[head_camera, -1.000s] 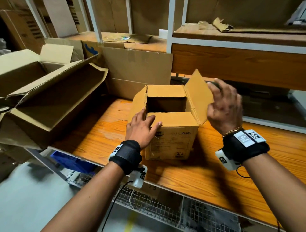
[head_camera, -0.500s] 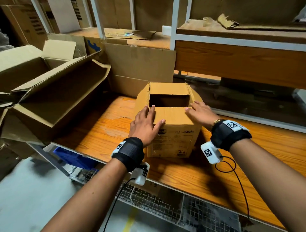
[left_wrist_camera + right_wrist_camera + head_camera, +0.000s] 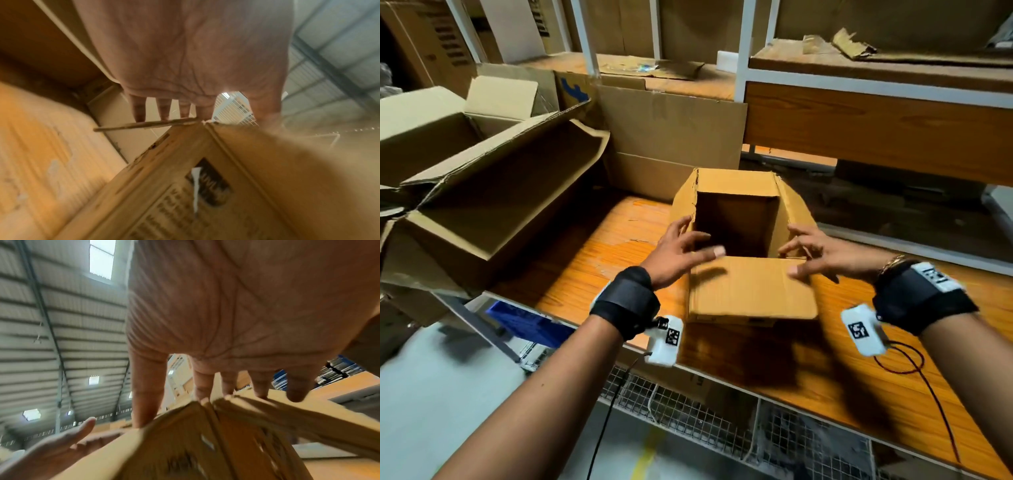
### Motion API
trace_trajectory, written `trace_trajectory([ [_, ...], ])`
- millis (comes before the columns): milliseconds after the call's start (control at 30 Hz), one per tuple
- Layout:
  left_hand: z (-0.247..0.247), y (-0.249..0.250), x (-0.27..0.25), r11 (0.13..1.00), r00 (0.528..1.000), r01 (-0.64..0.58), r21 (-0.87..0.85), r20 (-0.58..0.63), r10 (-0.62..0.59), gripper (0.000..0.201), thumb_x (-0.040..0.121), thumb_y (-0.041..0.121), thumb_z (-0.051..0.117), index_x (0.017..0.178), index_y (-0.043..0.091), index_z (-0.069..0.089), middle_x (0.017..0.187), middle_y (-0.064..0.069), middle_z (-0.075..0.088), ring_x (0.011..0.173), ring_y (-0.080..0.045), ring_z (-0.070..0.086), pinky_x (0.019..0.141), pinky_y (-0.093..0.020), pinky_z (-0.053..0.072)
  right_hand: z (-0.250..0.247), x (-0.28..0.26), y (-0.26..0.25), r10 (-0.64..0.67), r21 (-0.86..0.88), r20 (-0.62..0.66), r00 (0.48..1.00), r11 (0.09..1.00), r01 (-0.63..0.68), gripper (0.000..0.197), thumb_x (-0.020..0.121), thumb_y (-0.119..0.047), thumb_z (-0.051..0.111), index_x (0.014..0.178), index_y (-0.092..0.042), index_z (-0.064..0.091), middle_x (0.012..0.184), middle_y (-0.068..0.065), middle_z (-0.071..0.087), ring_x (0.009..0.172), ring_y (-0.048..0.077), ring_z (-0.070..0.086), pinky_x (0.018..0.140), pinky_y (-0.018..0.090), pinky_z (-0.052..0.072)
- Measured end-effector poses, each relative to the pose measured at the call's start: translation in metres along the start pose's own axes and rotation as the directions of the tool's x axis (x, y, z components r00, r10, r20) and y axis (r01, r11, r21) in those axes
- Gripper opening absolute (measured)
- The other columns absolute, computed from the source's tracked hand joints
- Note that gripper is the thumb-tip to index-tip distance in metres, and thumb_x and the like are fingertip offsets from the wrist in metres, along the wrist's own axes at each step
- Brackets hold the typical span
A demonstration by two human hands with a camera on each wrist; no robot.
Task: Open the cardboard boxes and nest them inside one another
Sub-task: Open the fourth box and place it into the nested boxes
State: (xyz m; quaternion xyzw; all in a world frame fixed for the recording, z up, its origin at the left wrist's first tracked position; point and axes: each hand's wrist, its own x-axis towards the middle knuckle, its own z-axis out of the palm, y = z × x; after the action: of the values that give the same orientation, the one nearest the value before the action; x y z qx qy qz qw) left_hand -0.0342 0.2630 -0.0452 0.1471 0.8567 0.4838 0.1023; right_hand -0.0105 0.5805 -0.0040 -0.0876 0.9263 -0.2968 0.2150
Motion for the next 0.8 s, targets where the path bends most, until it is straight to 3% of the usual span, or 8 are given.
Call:
trace_trajectory([
  [67, 0.004, -0.009, 0.0, 0.935, 0.997, -0.075, 0.345, 0.011, 0.076, 0.074, 0.063, 0.068, 0.074, 0.126, 0.034, 0.056, 0.158, 0.017, 0.005, 0.145, -0.023, 0.019, 0.115, -0.046, 0.029, 0.019, 0.003, 0.007, -0.014, -0.209, -0.067, 0.998, 0.978, 0.0, 0.059, 0.074, -0.052, 0.079, 0.126, -0.035, 0.058, 0.164, -0.014, -0.002, 0.148, 0.021, 0.007, 0.118, 0.05, 0.019],
  [200, -0.001, -0.008, -0.003, 0.861, 0.984, -0.082, 0.503, -0.098, 0.151, 0.049, 0.068, 0.059, 0.076, 0.107, 0.033, 0.062, 0.158, 0.01, 0.016, 0.141, -0.023, 0.025, 0.112, -0.047, 0.034, 0.052, 0.001, -0.001, -0.147, -0.427, -0.385, 0.911, 0.904, -0.035, 0.046, 0.077, -0.057, 0.073, 0.109, -0.026, 0.063, 0.163, -0.011, 0.015, 0.144, 0.024, 0.021, 0.11, 0.044, 0.031],
  [300, -0.012, -0.001, 0.002, 0.713, 0.983, 0.008, 0.701, -0.135, 0.121, 0.048, 0.074, 0.058, 0.07, 0.116, 0.038, 0.061, 0.157, 0.007, 0.024, 0.144, -0.024, 0.019, 0.114, -0.049, 0.026, 0.068, 0.0, -0.021, -0.158, -0.495, -0.438, 0.885, 0.864, -0.092, 0.052, 0.079, -0.07, 0.06, 0.114, -0.032, 0.063, 0.152, -0.012, 0.035, 0.136, 0.021, 0.025, 0.106, 0.043, 0.033],
  [367, -0.01, 0.006, 0.002, 0.621, 0.978, 0.019, 0.784, -0.144, 0.151, 0.04, 0.08, 0.043, 0.065, 0.12, 0.04, 0.06, 0.154, 0.008, 0.032, 0.145, -0.026, 0.015, 0.115, -0.052, 0.018, 0.082, 0.003, -0.04, -0.15, -0.511, -0.447, 0.882, 0.852, -0.114, 0.06, 0.08, -0.077, 0.05, 0.12, -0.034, 0.061, 0.142, -0.013, 0.044, 0.125, 0.021, 0.032, 0.097, 0.04, 0.04],
  [467, 0.001, 0.016, -0.003, 0.626, 0.972, 0.022, 0.78, -0.162, 0.168, 0.034, 0.085, 0.031, 0.051, 0.115, 0.04, 0.064, 0.143, 0.015, 0.047, 0.144, -0.022, 0.021, 0.115, -0.053, 0.013, 0.102, 0.009, -0.07, -0.171, -0.462, -0.414, 0.894, 0.886, -0.045, 0.058, 0.087, -0.073, 0.041, 0.128, -0.034, 0.054, 0.139, -0.014, 0.044, 0.117, 0.019, 0.032, 0.089, 0.04, 0.043],
  [600, 0.021, 0.027, -0.013, 0.819, 0.976, 0.048, 0.572, -0.203, 0.084, 0.04, 0.095, 0.039, 0.029, 0.111, 0.034, 0.066, 0.131, 0.015, 0.059, 0.138, -0.017, 0.032, 0.113, -0.058, 0.004, 0.1, 0.013, -0.081, -0.275, -0.33, -0.318, 0.907, 0.929, 0.166, 0.05, 0.093, -0.054, 0.038, 0.138, -0.035, 0.048, 0.144, -0.015, 0.046, 0.116, 0.013, 0.035, 0.096, 0.045, 0.043],
  [700, 0.034, 0.028, -0.019, 0.717, 0.992, 0.071, 0.693, -0.122, 0.02, 0.06, 0.094, 0.065, 0.017, 0.117, 0.034, 0.063, 0.123, 0.011, 0.063, 0.135, -0.019, 0.036, 0.109, -0.065, -0.002, 0.079, 0.022, -0.071, -0.277, -0.313, -0.335, 0.901, 0.934, 0.171, 0.046, 0.093, -0.047, 0.034, 0.133, -0.034, 0.054, 0.139, -0.013, 0.054, 0.116, 0.011, 0.038, 0.1, 0.044, 0.038],
  [800, 0.034, 0.023, -0.022, 0.584, 0.996, 0.05, 0.81, -0.086, 0.033, 0.066, 0.089, 0.076, 0.02, 0.118, 0.034, 0.062, 0.115, 0.012, 0.064, 0.127, -0.018, 0.041, 0.108, -0.066, 0.002, 0.057, 0.037, -0.059, -0.203, -0.496, -0.289, 0.935, 0.868, 0.035, 0.044, 0.098, -0.045, 0.029, 0.136, -0.04, 0.05, 0.147, -0.014, 0.045, 0.13, 0.019, 0.031, 0.105, 0.045, 0.026],
])
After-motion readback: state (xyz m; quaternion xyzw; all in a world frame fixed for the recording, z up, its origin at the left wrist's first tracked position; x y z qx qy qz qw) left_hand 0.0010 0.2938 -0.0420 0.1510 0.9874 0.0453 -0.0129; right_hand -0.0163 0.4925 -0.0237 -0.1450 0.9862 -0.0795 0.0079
